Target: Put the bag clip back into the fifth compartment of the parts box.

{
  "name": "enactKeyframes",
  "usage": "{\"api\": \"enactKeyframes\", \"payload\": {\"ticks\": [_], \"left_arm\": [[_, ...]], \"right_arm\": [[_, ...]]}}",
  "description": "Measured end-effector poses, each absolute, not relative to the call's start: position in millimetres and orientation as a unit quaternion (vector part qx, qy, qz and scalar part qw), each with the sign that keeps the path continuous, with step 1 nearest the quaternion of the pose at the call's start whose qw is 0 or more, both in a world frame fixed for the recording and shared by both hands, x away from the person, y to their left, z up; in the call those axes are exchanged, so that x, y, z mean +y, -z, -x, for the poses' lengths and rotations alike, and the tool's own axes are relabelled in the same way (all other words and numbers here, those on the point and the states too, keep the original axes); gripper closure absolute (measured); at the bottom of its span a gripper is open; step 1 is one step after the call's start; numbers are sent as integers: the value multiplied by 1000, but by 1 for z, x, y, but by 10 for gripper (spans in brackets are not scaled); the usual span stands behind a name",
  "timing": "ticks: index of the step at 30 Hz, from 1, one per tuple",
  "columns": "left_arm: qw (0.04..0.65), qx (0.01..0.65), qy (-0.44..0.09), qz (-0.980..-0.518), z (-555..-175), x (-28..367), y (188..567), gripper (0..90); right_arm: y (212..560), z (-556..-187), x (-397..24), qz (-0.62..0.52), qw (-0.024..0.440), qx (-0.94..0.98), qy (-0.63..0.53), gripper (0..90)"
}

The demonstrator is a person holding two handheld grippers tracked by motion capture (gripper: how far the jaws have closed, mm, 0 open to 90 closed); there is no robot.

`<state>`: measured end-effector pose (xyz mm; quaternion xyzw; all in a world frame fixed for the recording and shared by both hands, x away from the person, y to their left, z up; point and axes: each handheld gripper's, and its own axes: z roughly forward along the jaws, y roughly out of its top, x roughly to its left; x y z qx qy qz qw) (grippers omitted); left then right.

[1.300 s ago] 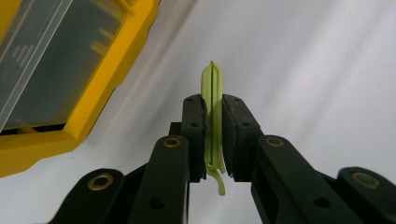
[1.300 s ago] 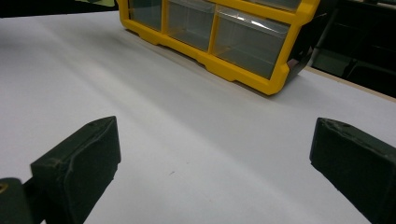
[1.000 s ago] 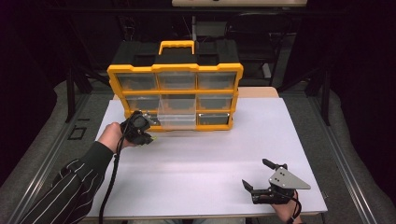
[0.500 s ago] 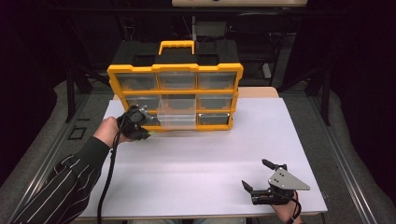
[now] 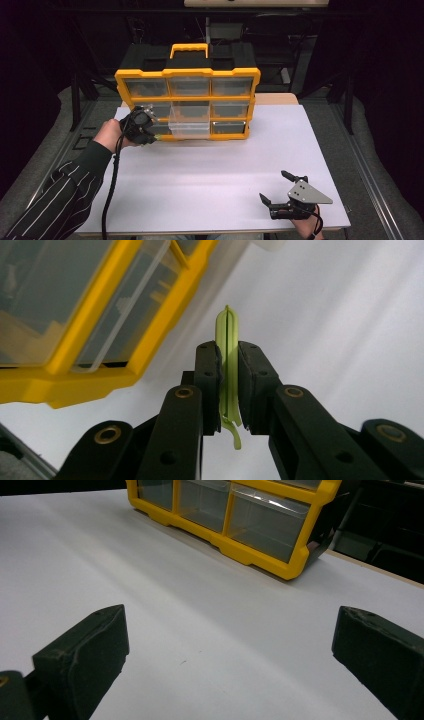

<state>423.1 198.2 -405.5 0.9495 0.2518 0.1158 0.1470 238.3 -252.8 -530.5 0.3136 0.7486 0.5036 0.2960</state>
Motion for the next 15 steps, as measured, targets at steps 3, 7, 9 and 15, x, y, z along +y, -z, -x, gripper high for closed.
{"api": "enactKeyframes", "payload": {"ticks": [3,7,9,15], "left_arm": [[147,255,-119,-948,-424,198,401,805],[146,257,-121,-948,-425,198,397,805],[146,257,-123,-948,-426,198,393,806],[145,255,-126,-948,-427,197,385,805]], "right_arm": [[530,-238,-254,-314,298,748,-503,12],[529,-237,-254,-312,298,749,-503,12],[529,-237,-254,-313,299,748,-503,12],[530,-238,-254,-311,297,749,-503,12]]}}
